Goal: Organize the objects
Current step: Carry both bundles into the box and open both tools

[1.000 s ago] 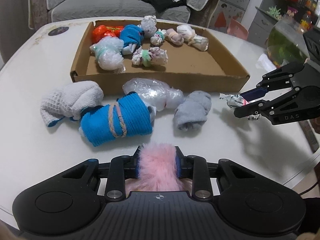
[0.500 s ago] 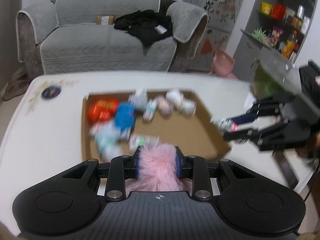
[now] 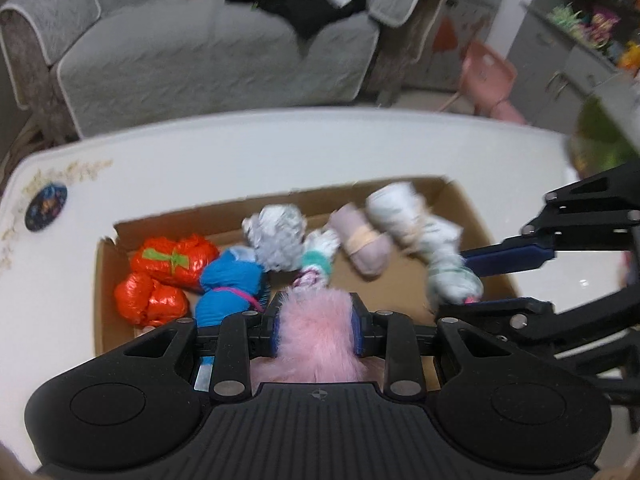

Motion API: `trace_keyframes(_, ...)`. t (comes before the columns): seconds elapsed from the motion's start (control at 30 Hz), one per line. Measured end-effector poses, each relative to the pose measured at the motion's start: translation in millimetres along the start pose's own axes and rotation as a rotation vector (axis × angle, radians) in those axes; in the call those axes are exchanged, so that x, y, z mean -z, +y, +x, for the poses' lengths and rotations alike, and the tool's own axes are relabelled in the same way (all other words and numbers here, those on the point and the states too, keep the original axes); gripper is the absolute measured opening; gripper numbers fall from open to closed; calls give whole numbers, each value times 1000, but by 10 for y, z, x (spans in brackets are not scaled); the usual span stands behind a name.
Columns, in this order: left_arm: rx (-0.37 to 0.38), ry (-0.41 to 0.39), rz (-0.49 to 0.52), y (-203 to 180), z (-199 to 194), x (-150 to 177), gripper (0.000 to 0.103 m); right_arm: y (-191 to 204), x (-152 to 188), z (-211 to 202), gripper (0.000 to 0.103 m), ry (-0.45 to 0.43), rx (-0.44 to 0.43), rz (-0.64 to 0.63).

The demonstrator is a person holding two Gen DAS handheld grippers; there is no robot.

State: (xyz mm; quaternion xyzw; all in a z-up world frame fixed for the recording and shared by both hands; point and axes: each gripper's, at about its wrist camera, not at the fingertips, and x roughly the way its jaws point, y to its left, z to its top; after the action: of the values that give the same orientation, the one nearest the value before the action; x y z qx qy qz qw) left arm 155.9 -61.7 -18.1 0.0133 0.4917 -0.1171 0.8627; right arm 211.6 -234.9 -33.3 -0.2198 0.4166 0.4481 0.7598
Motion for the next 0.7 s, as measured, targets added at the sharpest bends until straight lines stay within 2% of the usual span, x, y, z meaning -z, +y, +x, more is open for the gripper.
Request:
trace_keyframes(0.13, -4, 25, -7, 36, 214, 28, 36, -22, -13, 180, 26, 28, -9, 18)
trace_keyframes(0.3, -58, 31, 21, 63, 366, 91, 36, 3, 2, 324, 26, 53, -15, 22)
trace_keyframes(0.7, -97, 33, 67, 6, 314, 9, 39, -15, 20, 319, 29, 81, -17, 21)
